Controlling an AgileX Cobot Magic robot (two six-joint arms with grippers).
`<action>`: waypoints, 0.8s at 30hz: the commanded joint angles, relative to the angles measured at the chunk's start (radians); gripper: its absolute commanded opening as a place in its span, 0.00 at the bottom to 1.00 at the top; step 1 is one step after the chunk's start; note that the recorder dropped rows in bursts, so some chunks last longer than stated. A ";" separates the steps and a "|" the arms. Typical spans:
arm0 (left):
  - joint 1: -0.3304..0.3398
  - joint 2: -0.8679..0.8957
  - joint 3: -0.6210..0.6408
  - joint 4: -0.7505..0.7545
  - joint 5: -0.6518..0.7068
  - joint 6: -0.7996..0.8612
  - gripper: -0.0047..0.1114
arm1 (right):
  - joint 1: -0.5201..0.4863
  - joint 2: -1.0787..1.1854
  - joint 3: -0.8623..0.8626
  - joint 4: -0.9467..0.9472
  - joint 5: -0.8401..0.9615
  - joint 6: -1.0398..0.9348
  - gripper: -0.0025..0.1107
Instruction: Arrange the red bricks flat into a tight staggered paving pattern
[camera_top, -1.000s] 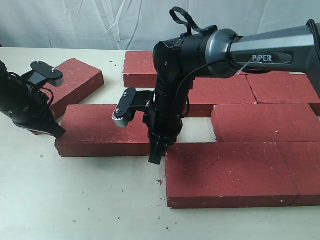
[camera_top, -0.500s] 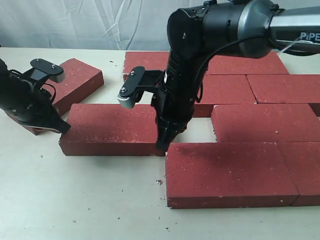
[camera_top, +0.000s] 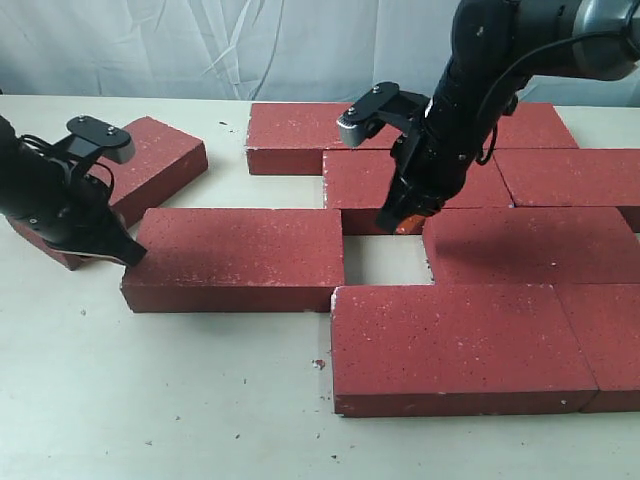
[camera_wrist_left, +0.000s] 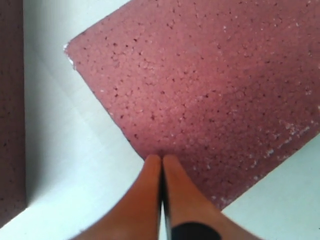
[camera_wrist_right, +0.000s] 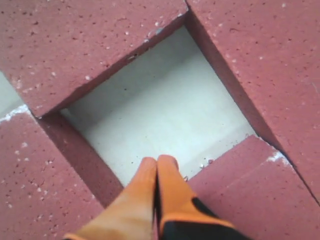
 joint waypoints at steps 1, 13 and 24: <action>0.009 -0.009 0.003 0.066 -0.006 -0.072 0.04 | -0.005 -0.010 0.002 0.025 -0.004 0.002 0.02; 0.029 -0.038 -0.008 0.131 -0.015 -0.169 0.04 | -0.005 -0.010 0.002 0.072 -0.032 0.002 0.02; 0.027 0.040 -0.008 0.102 -0.091 -0.157 0.04 | -0.005 -0.010 0.002 0.057 -0.056 0.002 0.02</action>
